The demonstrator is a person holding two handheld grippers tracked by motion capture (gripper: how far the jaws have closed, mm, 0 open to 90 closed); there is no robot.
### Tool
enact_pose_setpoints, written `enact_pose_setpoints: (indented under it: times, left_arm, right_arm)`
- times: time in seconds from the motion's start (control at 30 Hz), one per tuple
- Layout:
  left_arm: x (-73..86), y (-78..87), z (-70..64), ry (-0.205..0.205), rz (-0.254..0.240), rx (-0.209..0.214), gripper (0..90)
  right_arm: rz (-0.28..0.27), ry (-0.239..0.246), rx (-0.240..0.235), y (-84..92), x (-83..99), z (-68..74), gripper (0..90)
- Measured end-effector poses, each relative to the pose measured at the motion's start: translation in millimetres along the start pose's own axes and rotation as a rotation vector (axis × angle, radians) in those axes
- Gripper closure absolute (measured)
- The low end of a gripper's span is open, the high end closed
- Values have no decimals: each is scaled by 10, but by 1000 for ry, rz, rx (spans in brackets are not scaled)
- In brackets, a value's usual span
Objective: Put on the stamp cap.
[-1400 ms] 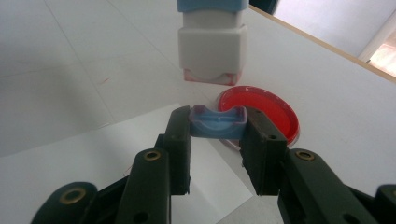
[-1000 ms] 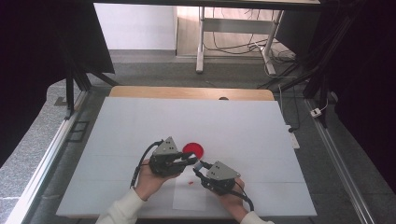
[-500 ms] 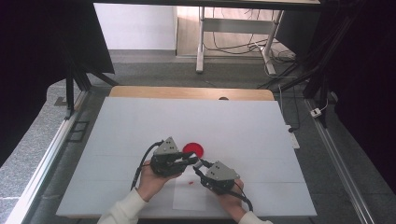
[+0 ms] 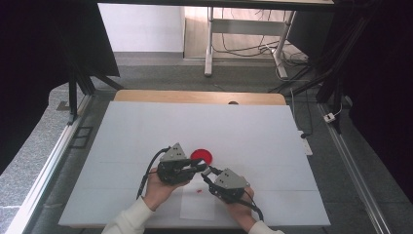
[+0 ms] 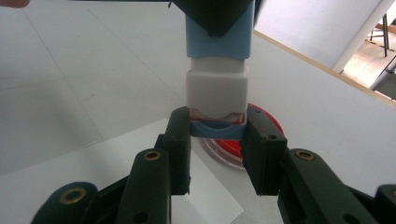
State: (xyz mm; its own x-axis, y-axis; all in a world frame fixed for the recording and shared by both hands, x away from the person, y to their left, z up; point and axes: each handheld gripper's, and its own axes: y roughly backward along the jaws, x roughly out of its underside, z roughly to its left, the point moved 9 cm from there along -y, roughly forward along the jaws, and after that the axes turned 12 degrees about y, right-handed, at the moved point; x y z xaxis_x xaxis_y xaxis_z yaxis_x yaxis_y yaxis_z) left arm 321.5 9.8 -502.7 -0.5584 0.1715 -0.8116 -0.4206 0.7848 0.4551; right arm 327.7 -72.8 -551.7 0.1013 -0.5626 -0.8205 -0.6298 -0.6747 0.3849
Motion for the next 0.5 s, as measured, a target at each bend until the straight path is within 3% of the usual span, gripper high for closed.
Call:
enact_pose_setpoints:
  times: [0.5]
  left_arm:
    - [8, -3, 0, -4, 5, -6, 753]
  right_arm:
    - [3, 4, 16, 4, 7, -4, 644]
